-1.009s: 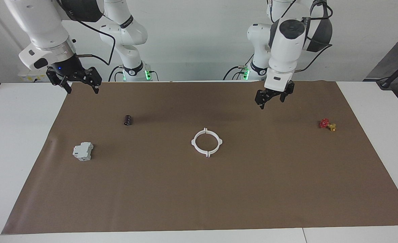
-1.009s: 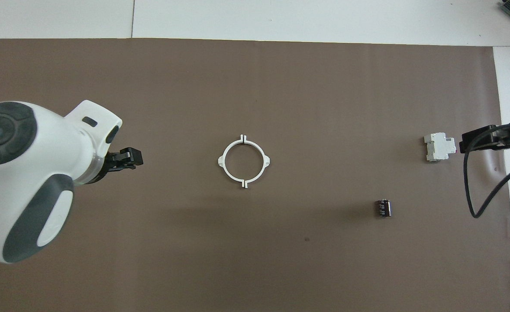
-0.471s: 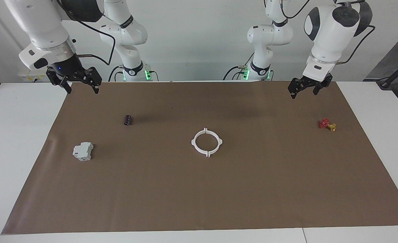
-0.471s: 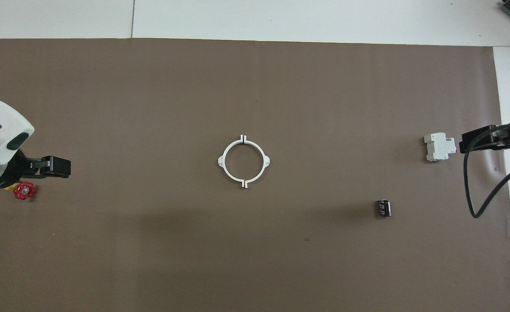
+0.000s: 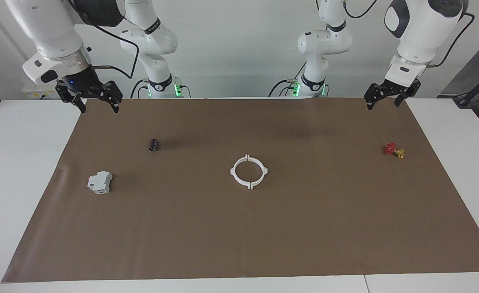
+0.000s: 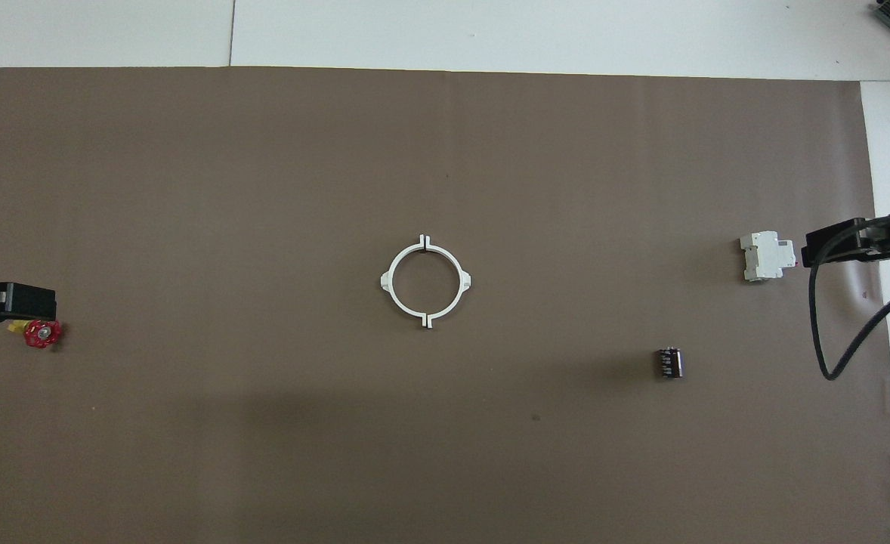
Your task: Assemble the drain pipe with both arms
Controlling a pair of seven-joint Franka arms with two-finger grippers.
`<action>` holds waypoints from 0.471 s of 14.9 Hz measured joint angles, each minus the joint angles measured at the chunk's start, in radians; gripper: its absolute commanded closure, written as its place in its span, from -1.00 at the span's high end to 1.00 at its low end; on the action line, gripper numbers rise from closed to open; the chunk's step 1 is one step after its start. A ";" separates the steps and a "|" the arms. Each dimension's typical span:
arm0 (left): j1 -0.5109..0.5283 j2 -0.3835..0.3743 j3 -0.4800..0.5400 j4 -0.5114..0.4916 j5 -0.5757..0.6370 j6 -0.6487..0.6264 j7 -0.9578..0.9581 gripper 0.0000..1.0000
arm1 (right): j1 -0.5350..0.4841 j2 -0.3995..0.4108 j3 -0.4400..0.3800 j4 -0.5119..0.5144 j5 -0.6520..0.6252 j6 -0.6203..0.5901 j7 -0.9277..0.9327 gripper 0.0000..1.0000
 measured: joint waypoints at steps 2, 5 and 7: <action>0.000 0.008 0.001 0.044 -0.021 0.000 0.000 1.00 | 0.000 0.000 0.000 0.000 0.000 0.000 0.000 1.00; 0.003 0.032 0.003 0.087 -0.029 -0.001 0.003 1.00 | 0.000 0.000 0.000 0.000 0.000 0.000 0.000 1.00; 0.003 0.045 0.002 0.096 -0.030 -0.001 0.004 1.00 | 0.000 0.000 0.000 0.000 0.000 0.000 0.000 1.00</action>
